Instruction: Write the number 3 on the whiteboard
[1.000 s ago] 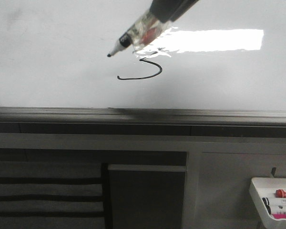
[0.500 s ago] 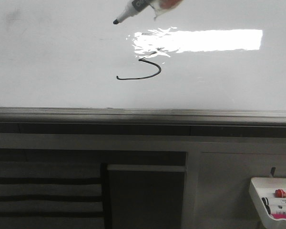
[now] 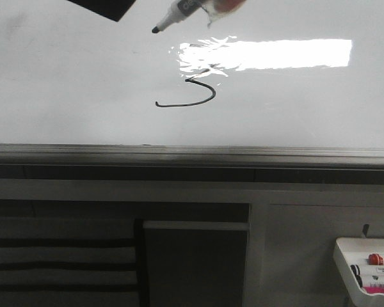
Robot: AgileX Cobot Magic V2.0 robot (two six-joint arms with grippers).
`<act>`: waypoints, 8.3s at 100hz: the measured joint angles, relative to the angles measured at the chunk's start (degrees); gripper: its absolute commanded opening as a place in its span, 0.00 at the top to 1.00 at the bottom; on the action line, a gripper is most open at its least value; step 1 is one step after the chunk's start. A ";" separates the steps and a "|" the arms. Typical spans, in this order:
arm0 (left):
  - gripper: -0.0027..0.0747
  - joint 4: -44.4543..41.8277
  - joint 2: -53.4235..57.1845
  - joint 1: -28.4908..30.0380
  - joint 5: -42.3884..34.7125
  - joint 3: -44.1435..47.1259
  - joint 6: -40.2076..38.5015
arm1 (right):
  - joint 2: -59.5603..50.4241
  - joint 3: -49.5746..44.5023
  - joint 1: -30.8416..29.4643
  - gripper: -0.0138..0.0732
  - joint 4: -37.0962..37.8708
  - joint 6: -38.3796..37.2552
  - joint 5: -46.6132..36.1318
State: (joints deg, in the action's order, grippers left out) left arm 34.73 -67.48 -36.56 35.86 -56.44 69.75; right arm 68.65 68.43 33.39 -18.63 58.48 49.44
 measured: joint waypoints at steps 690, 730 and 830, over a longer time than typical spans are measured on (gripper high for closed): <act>0.99 -11.57 67.57 31.95 -35.86 50.64 -45.45 | -28.76 -23.53 -24.99 0.93 3.31 -40.36 -14.90; 0.99 -35.35 67.80 32.04 -36.97 56.76 -71.78 | -28.76 -23.53 -24.99 0.93 3.31 -40.36 -14.90; 0.99 -35.74 67.80 32.04 -35.56 56.76 -71.87 | -31.86 -26.80 -24.99 0.93 3.31 -40.36 -16.55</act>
State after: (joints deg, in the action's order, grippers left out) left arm -1.01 0.32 -4.52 0.30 0.32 -2.11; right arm 36.79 41.63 8.40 -15.31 18.12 32.88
